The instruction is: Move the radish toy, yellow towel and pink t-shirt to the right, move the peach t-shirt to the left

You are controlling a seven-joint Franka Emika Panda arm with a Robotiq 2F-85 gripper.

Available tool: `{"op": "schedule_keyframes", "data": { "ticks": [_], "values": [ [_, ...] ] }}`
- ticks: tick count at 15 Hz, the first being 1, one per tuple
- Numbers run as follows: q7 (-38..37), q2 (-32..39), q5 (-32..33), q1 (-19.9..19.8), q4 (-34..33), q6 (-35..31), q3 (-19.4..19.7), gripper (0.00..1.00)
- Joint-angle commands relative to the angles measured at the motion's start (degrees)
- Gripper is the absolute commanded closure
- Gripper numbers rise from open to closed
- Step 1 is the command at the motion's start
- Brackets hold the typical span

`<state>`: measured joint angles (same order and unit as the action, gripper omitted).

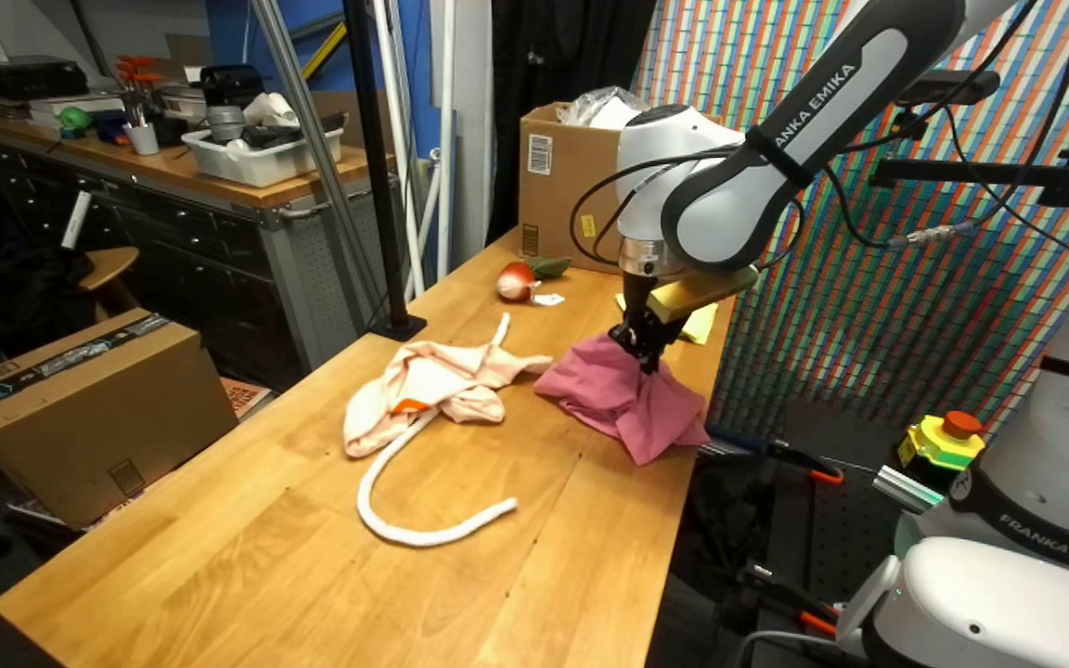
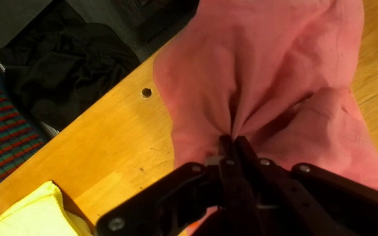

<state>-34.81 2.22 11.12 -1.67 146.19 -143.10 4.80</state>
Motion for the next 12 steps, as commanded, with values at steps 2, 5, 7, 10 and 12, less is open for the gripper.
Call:
{"op": "schedule_keyframes", "data": {
  "ticks": [2,5,7,10,12],
  "values": [
    [-3.2,-1.5,1.3,-0.4,0.3,0.9,0.0,0.93],
    [-3.2,-1.2,1.2,-0.2,-0.2,0.8,-0.2,0.65],
    [-3.2,-1.2,1.5,-0.1,-0.3,0.7,-0.4,0.5],
    [-3.1,-1.3,1.6,0.0,-0.2,0.4,-0.6,0.28],
    [-3.3,-1.4,2.4,0.4,-0.1,-0.5,-0.9,0.12]
  ]
}}
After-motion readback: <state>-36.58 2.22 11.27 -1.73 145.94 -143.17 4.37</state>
